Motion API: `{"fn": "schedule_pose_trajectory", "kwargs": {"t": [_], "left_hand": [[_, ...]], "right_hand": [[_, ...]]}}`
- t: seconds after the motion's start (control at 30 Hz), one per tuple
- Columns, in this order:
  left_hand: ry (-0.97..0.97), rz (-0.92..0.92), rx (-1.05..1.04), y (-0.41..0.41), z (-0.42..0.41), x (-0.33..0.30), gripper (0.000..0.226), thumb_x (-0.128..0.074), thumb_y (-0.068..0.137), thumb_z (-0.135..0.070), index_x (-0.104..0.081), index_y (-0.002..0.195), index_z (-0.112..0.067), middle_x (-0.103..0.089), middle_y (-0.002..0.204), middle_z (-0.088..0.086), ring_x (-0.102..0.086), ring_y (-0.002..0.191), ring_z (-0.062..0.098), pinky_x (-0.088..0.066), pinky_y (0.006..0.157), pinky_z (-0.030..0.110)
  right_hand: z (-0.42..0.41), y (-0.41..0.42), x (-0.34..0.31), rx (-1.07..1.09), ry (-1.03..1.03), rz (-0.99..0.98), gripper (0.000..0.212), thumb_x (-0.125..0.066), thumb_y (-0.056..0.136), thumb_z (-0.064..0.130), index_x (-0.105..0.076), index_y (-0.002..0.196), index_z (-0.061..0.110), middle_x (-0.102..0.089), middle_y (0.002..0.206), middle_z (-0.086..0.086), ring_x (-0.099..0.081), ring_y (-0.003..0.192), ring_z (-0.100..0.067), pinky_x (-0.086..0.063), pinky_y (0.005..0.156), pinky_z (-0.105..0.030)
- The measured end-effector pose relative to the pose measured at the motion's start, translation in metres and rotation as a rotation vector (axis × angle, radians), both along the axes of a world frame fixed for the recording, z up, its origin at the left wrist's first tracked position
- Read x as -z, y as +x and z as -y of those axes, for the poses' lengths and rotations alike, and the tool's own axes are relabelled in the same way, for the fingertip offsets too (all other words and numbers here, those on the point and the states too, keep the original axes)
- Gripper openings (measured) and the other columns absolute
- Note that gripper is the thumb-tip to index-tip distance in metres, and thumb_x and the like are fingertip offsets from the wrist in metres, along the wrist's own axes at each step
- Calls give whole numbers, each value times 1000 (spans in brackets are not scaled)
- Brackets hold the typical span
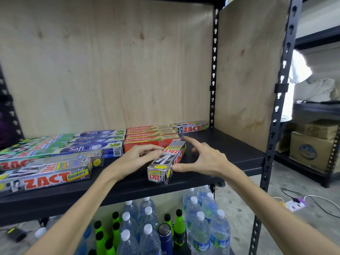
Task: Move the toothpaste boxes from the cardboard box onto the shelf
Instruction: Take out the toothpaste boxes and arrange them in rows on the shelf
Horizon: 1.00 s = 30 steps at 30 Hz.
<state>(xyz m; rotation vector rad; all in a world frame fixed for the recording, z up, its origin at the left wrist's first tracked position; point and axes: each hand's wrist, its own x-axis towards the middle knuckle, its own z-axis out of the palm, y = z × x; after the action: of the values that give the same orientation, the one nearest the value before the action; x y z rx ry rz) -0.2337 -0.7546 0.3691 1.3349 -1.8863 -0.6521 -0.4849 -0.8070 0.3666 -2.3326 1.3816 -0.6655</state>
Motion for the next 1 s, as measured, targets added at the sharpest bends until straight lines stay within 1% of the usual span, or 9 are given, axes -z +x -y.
{"fn": "schedule_pose_trajectory", "kwargs": {"t": [0.13,0.27,0.4,0.47,0.57,0.63,0.77,0.87,1.0], "left_hand": [[103,-28,47,1,0,-2,45,-57,93,-55,-63,131,-31,-67,127,-19,-59,120,-4,-42,101,21],[224,26,106,2,2,-1,57,-71,87,-49,-49,137,-32,-62,131,-17,-59,117,-8,-44,94,13],[157,149,77,2,6,0,62,-79,86,-34,-47,140,-36,-57,132,-16,-56,109,-15,-41,86,2],[110,166,61,4,7,0,66,-79,80,-42,-48,137,-44,-53,136,-13,-51,115,-14,-39,87,0],[85,177,53,9,9,2,66,-74,73,-51,-50,134,-53,-52,138,-12,-50,124,0,-40,102,15],[52,160,65,10,10,4,60,-76,82,-42,-53,137,-50,-56,136,-15,-54,123,0,-44,104,22],[-18,132,35,8,12,7,49,-75,88,-40,-56,133,-48,-57,136,-27,-50,127,-9,-39,104,17],[-173,282,-45,0,20,9,51,-71,85,-55,-57,133,-48,-54,132,-35,-45,125,-14,-35,100,13],[-428,533,-167,-27,42,13,59,-55,83,-75,-60,134,-45,-52,130,-31,-37,125,0,-32,106,31]], "right_hand": [[7,10,0,57,-23,-122,122,-49,44,106,-9,151,62,-43,152,2,-50,134,-29,-39,109,-50],[13,17,1,99,-79,-144,118,-52,48,103,-20,151,54,-49,146,4,-55,129,-28,-43,105,-48],[21,17,-1,125,-70,-141,118,-54,47,102,-23,150,53,-50,147,5,-54,130,-26,-45,103,-47],[25,14,-1,129,-65,-132,113,-58,52,98,-27,150,50,-50,148,5,-53,131,-25,-45,102,-46],[29,4,1,92,-54,-25,101,-70,57,86,-41,142,41,-55,142,6,-55,124,-19,-47,97,-40],[32,-6,2,69,-42,57,95,-77,54,79,-48,133,35,-58,132,6,-57,114,-14,-48,87,-30],[37,-31,-1,92,-69,122,88,-79,42,81,-53,112,34,-60,110,13,-57,95,-5,-43,71,-22],[41,-53,-1,128,-87,127,87,-78,41,82,-54,108,32,-61,104,15,-58,90,-4,-43,68,-22],[53,-77,4,194,-114,169,90,-77,39,81,-57,109,28,-64,102,11,-60,91,-5,-46,71,-22]]}}
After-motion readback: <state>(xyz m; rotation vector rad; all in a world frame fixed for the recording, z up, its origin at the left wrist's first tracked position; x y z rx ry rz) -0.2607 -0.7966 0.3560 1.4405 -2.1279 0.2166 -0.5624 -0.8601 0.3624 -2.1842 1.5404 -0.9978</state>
